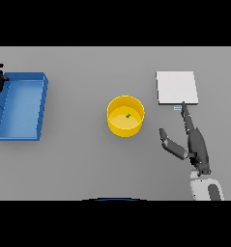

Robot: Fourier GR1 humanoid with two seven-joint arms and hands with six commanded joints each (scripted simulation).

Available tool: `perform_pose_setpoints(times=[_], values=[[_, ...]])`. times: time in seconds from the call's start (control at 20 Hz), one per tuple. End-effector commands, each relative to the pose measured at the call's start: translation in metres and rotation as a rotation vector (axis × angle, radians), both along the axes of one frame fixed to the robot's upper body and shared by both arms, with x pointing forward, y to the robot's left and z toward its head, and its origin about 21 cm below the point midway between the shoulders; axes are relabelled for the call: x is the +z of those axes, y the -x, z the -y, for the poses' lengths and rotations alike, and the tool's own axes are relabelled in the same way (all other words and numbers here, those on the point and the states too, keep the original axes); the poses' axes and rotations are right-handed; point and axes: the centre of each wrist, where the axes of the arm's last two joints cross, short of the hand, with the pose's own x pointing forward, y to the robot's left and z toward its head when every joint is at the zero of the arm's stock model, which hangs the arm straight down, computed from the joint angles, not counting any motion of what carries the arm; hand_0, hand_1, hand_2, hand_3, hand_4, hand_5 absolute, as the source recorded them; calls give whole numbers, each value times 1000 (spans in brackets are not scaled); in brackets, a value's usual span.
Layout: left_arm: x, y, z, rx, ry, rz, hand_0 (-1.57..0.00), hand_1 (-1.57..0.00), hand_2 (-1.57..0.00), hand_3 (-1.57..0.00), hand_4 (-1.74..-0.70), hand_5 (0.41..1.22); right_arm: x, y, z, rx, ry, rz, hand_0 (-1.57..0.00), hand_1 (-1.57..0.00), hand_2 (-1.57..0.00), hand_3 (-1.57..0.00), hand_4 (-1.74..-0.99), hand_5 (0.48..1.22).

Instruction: Pick up the red beaker and tilt it to pour out 1 green nut into yellow bowl. Pick up the yellow bowl and place it on the metallic measuring scale.

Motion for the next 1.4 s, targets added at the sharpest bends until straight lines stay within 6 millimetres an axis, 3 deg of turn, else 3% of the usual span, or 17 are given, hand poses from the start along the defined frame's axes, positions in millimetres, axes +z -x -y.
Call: perform_pose_setpoints(times=[0.0, 0.15, 0.25, 0.3, 0.35, 0.4, 0.45, 0.55, 0.7, 0.95, 1.2, 1.3, 1.35], values=[[-4, 3, 0, 8, 6, -3, -1571, -1571, -1571, -1509, -1741, 1221, 0, -2, -3, 6, -4, -4, 1, 1, 1, 1, -1217, 666], [-21, 8, -1, 38, 20, -34, -1571, -1571, -1571, -1539, -1741, 1117, 0, 2, -1, 1, 6, 1, 1, 1, 1, 1, -1207, 665], [-27, 13, -2, 34, 11, -61, -1571, -1571, -1571, -1551, -1741, 967, -1, 4, 0, 10, 1, 11, 1, 1, 1, 1, -1205, 664], [-27, 13, -1, 21, -5, -75, -1571, -1571, -1571, -1555, -1667, 908, -2, 4, -1, 11, 3, 16, 1, 1, 1, 1, -1202, 667], [-26, 13, 2, -12, -3, -108, -1571, -1571, -1571, -1503, -1530, 865, 0, 5, 0, 6, 7, 12, 1, 1, 1, 1, -1197, 664], [-24, 17, 3, -47, -4, -141, -1564, -1449, -1432, -1362, -1374, 830, -1, 7, 0, 6, 1, 4, 1, 1, 1, 1, -1192, 663], [-22, 22, 3, -80, 12, -180, -1457, -1180, -1187, -1129, -1229, 803, -3, 7, -1, 7, 0, -3, 1, 1, 1, 1, -1188, 663], [-17, 25, -1, -116, 23, -248, -932, -755, -767, -722, -1034, 758, 0, 6, -1, 5, 2, 14, 1, 1, 1, 1, -1185, 665], [-9, 28, -1, -163, 20, -291, -477, -386, -392, -369, -878, 710, -6, 15, -3, 4, 10, 16, 1, 1, 1, 1, -1184, 667], [-8, 27, -3, -178, 46, -280, -156, -126, -128, -120, -797, 678, 0, 11, -3, 4, 6, -9, 1, 1, 1, 1, -1187, 663], [-1, 21, 0, -191, 77, -193, -50, -41, -41, -39, -786, 671, 6, 6, -8, 4, 96, -18, 1, 1, 1, 1, -1198, 662], [-4, 22, -2, -198, 74, -191, -32, -26, -26, -24, -780, 679, 7, 0, -6, 86, 109, 2, 1, 1, 1, 1, -1162, 694], [-5, 22, 2, -195, 69, -194, -25, -20, -21, -19, -776, 685, 13, -6, -9, 134, 148, 19, 1, 1, 1, 1, -1180, 708]])
